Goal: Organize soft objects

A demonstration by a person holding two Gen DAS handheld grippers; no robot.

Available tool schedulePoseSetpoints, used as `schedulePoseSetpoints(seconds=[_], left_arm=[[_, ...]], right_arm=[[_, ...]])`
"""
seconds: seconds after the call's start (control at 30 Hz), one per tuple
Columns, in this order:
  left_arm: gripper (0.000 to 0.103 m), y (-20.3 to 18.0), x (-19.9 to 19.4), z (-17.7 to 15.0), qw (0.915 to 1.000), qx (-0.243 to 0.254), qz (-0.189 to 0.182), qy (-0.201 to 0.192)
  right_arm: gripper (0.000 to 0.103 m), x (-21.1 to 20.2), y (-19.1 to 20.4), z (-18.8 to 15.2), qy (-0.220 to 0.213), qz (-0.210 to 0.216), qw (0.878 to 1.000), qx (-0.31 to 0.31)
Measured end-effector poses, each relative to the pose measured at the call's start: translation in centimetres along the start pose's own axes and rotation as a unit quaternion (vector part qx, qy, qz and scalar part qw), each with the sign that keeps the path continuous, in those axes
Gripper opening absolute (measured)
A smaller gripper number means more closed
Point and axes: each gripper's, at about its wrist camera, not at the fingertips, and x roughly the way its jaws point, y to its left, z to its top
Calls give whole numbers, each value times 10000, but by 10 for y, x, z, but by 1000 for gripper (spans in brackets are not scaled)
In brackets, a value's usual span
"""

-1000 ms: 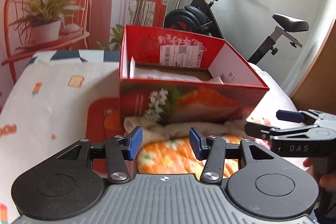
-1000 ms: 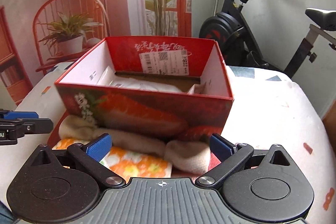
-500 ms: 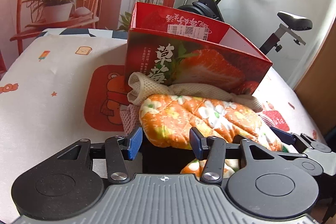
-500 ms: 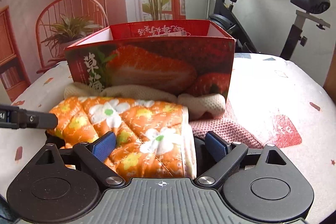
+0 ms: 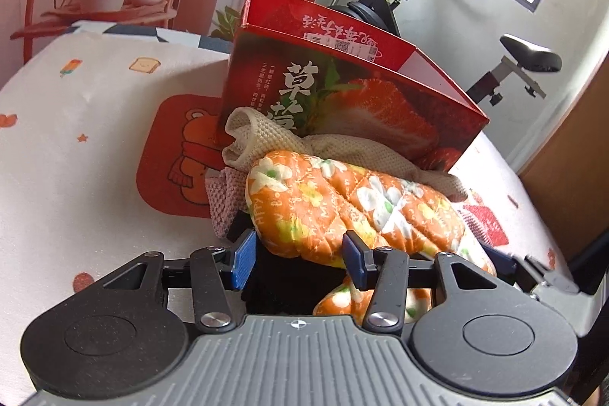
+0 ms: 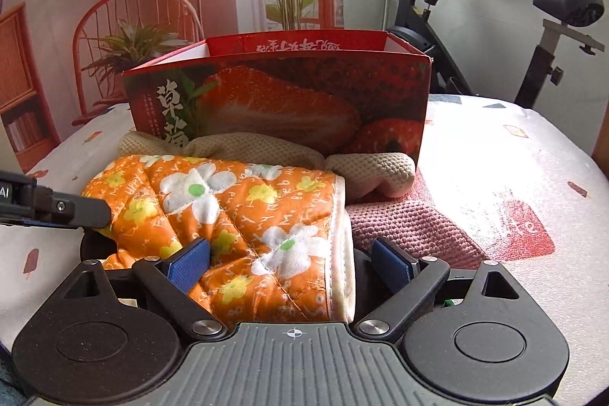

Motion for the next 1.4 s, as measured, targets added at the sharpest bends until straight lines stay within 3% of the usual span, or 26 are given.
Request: schedulePoseSetpoints(seconds=[0.17,0.3,0.47,0.6,1.13,1.23,1.4], left_arm=[[51,9,14,5,9996,-271,-119,18],[51,7,16,2,9999,-124,-101,-36],[34,11,11,-2,9997,-93,-175,-142],[31,8,8,-11,9994,173,-212,-197],[32,10,11,-14,9995,247,-183,-108],[32,10,11,-14,9995,257,-168,-99],[32,9,11,-15,9995,273,-141,-92]], right_arm=[[90,0,0,0,19,38,10000,9],[90,0,-1,0,37,71,10000,14],[89,-1,-1,0,55,100,9999,50],[85,-5,-4,1,27,165,9998,120],[50,-23,-5,9,-272,176,9994,154],[39,-28,-4,11,-407,147,9990,100],[30,-38,5,15,-680,151,9974,-162]])
